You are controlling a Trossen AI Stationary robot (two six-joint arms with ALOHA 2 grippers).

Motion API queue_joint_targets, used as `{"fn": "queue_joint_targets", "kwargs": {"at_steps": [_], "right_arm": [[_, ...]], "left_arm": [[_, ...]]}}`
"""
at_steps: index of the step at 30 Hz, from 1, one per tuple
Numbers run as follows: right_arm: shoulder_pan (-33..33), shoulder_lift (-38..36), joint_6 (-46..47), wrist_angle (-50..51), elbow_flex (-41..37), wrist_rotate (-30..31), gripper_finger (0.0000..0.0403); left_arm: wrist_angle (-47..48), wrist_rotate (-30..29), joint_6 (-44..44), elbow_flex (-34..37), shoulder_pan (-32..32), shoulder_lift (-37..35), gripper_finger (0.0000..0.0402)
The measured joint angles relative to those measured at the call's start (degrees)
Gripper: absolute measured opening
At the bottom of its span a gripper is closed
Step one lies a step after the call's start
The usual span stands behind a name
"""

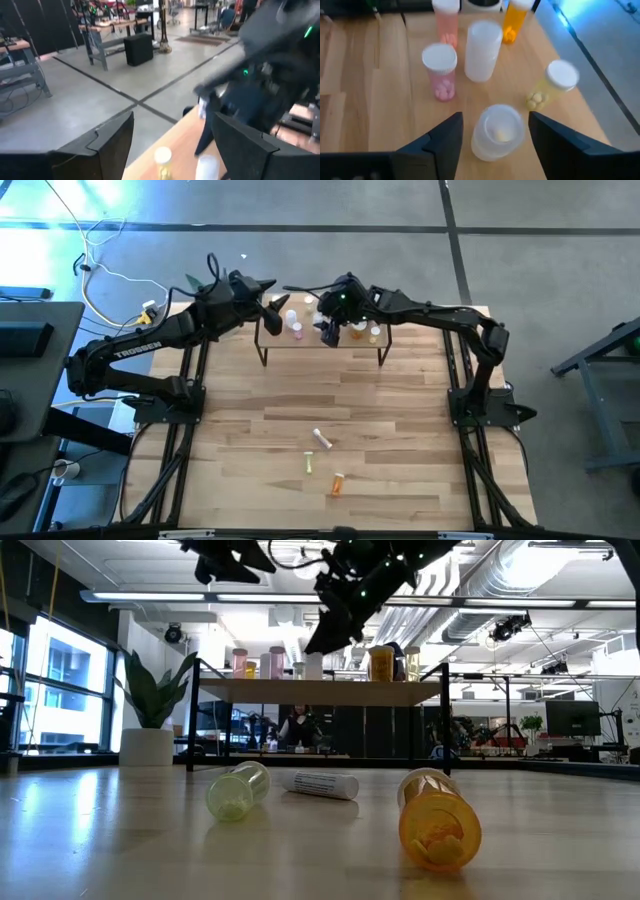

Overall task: Pick and place medicine bottles onto shelf by color
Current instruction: Put the white pill bottle on the shelf, then put the small orange pill bottle on the shelf

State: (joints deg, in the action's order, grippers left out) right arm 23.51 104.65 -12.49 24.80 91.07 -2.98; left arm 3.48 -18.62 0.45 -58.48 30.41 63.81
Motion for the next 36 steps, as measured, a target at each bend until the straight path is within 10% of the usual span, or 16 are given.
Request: {"fn": "queue_joint_targets", "kwargs": {"at_steps": [18, 36], "right_arm": [[-7.9, -12.6, 13.4, 7.5, 0.0, -0.6, 0.0224], [-31.2, -12.1, 67.6, 15.0, 0.0, 0.4, 0.0224]], "left_arm": [[18.9, 7.6, -5.7, 0.0, -1.7, -5.3, 0.0255], [31.4, 7.6, -6.9, 0.0, -9.2, -8.3, 0.0255]]}}
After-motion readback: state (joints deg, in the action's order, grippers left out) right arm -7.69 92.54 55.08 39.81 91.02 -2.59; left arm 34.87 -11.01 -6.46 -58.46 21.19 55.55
